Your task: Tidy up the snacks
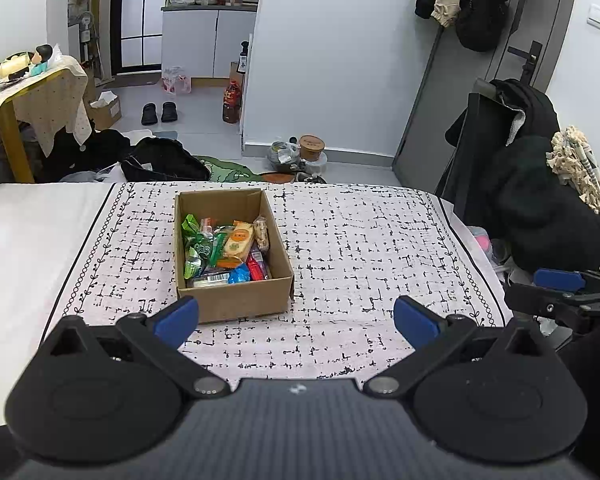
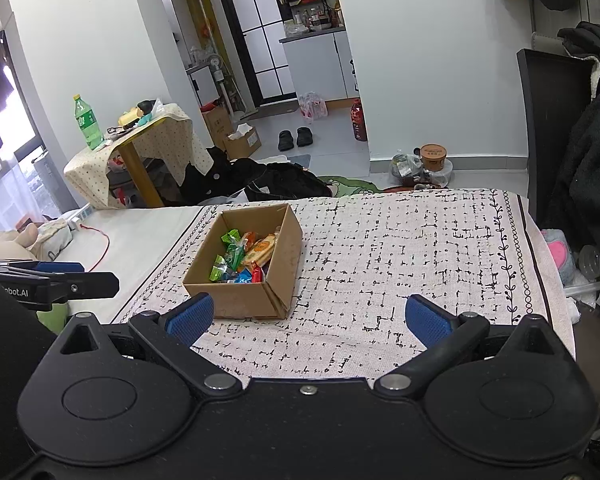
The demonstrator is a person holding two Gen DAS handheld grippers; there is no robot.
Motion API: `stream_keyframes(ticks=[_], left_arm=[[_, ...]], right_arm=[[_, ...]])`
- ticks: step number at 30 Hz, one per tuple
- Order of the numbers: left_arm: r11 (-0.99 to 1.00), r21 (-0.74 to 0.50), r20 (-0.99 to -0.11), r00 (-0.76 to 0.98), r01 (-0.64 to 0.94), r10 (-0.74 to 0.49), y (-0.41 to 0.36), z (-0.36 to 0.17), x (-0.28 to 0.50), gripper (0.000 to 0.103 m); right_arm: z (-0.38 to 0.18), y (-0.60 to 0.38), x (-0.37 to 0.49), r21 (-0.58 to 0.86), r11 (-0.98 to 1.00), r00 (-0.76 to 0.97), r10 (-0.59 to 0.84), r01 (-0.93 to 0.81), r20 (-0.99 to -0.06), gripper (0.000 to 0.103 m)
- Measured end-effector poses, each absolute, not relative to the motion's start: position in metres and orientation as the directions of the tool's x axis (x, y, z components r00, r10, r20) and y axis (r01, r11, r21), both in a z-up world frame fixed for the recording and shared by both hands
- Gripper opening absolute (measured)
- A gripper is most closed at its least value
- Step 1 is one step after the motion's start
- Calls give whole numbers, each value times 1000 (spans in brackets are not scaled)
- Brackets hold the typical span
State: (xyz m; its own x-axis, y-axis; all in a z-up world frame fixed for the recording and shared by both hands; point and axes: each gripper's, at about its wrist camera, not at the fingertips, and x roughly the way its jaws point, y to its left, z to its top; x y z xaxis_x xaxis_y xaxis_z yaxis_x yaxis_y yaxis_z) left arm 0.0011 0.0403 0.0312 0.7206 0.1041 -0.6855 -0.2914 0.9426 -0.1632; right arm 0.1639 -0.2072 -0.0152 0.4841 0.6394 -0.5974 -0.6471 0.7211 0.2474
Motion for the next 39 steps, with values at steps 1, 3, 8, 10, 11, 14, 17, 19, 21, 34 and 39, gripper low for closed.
stream_keyframes(ticks=[1,3,8,10,11,14,17,19,21,34,39], left_arm=[[943,-159,-685,721,-291,107,40,31,1,103],[945,-153,-684,721,-290,110,40,32,1,103],[944,-153,-683,722,-291,112,40,32,1,103],[944,-154,-683,722,-291,111,40,32,1,103],[944,-154,-683,722,-291,111,40,32,1,103],[944,-153,-684,721,-291,112,39,32,1,103],[944,-153,-685,720,-291,111,39,32,1,103],[944,-153,-685,720,-291,111,39,32,1,103],[944,-153,-685,720,-292,111,39,32,1,103],[943,-156,-685,720,-294,112,40,32,1,103],[943,-156,-686,719,-295,111,40,32,1,103]], right_arm=[[-15,-207,164,246,721,485,639,-647,-597,103],[-16,-207,164,245,721,485,639,-648,-597,103],[-17,-207,163,247,721,484,639,-647,-598,103],[-17,-207,164,247,721,484,639,-647,-598,103],[-17,-207,164,247,721,484,639,-647,-598,103],[-16,-207,164,247,722,484,639,-647,-598,103],[-17,-207,163,245,722,485,638,-647,-598,103],[-17,-207,163,246,722,485,639,-647,-598,103],[-17,-207,163,246,721,485,639,-647,-598,103],[-17,-207,163,245,722,485,638,-647,-598,103],[-17,-207,164,246,722,484,638,-646,-599,103]])
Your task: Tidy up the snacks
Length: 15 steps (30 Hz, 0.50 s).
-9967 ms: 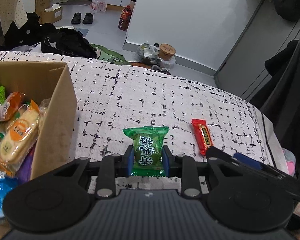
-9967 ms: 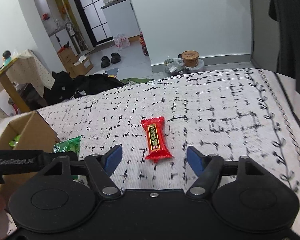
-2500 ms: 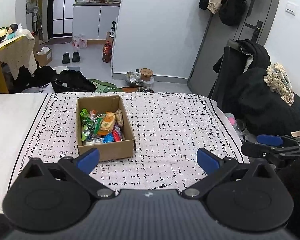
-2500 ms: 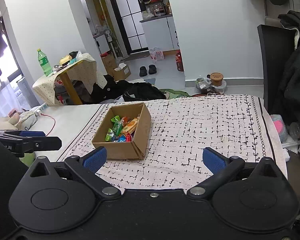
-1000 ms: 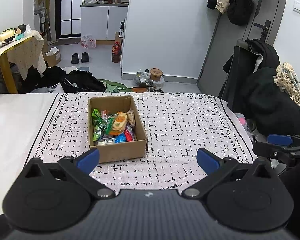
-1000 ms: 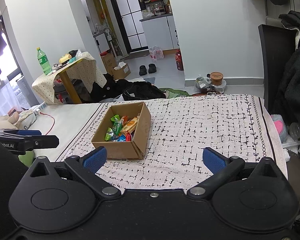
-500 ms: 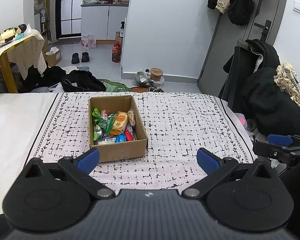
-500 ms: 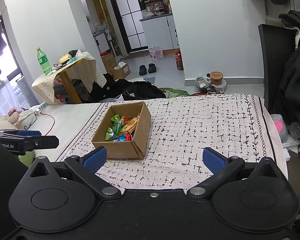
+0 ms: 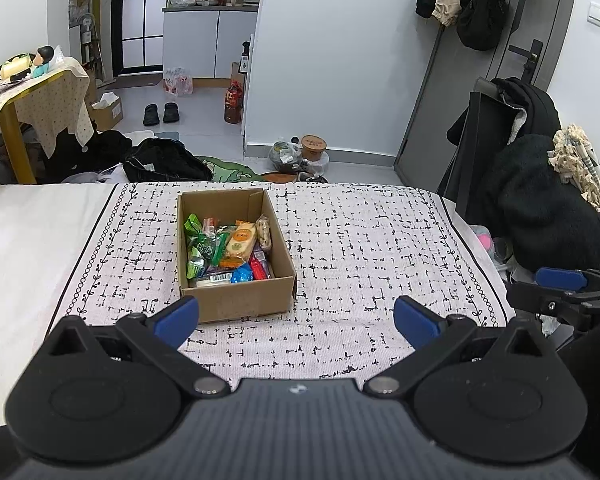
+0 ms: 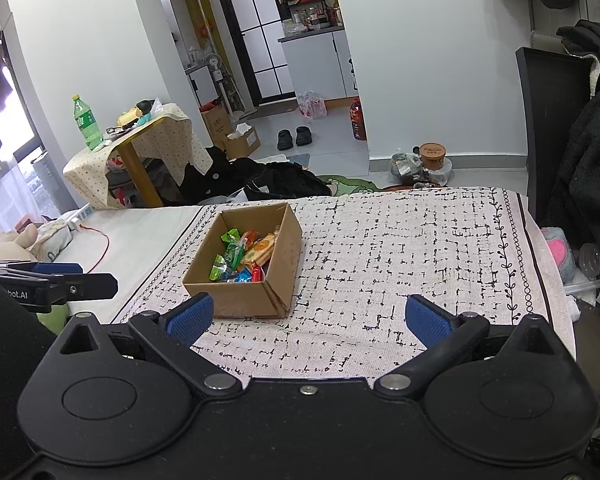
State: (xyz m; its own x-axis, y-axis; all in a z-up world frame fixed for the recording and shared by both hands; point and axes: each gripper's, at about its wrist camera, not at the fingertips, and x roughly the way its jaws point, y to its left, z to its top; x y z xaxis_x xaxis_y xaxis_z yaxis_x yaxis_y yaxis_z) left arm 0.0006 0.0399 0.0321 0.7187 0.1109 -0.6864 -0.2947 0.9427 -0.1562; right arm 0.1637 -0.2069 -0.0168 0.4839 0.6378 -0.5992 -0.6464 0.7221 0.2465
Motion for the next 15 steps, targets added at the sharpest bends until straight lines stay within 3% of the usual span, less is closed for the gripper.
stream_keyframes(ticks=[15], left_arm=[[940,-173,-687,720,-294,98,40,27,3,103]], right_arm=[[-19,-205,162,237,730,485,625,-641,-611,103]])
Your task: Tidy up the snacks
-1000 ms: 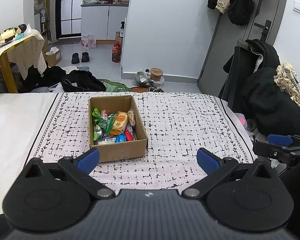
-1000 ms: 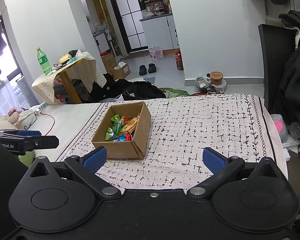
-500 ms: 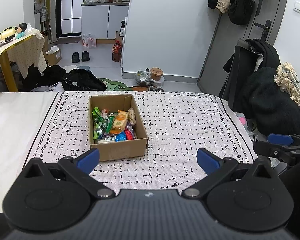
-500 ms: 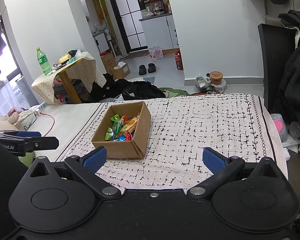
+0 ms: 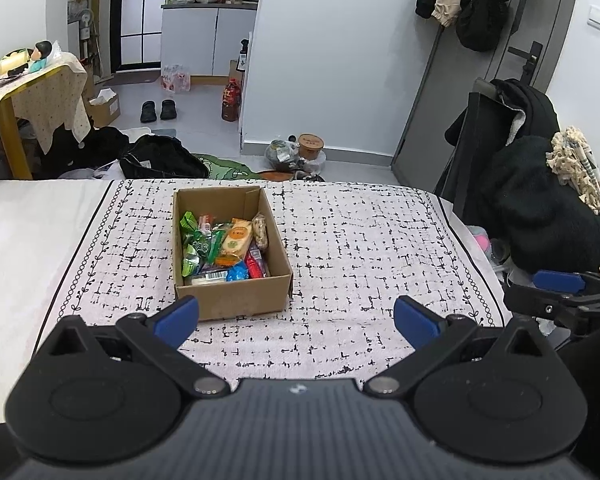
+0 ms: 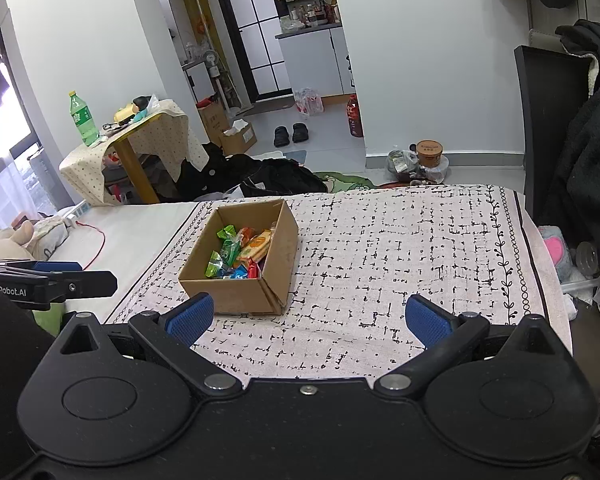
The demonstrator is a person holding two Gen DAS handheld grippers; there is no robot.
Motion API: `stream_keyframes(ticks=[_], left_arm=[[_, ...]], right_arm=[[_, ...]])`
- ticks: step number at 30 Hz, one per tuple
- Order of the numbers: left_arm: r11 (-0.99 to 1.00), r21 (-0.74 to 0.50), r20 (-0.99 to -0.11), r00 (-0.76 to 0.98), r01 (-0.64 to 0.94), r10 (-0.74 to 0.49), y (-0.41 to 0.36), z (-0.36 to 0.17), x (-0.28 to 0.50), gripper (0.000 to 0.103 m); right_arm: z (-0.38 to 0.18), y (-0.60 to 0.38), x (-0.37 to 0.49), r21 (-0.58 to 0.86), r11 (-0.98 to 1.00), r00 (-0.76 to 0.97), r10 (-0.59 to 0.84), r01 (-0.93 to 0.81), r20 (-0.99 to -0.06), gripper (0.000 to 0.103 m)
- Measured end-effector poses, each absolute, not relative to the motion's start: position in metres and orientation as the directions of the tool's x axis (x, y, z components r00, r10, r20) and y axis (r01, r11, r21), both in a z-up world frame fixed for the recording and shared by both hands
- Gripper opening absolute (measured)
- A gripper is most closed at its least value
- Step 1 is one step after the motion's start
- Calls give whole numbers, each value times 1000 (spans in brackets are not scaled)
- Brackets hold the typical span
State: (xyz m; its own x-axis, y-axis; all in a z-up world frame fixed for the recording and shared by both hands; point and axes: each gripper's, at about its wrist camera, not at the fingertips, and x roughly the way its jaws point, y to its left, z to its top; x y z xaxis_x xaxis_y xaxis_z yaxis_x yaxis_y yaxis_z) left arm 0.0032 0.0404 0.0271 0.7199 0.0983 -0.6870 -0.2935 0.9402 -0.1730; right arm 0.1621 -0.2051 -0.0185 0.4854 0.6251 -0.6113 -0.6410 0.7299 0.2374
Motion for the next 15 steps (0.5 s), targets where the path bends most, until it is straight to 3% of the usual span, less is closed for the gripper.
stream_keyframes(ticks=[15], left_arm=[[941,-171,-686,721,-291,98,37,28,2,103]], right_arm=[[-19,-207,164,242,730,483,627,-640,-612,103]])
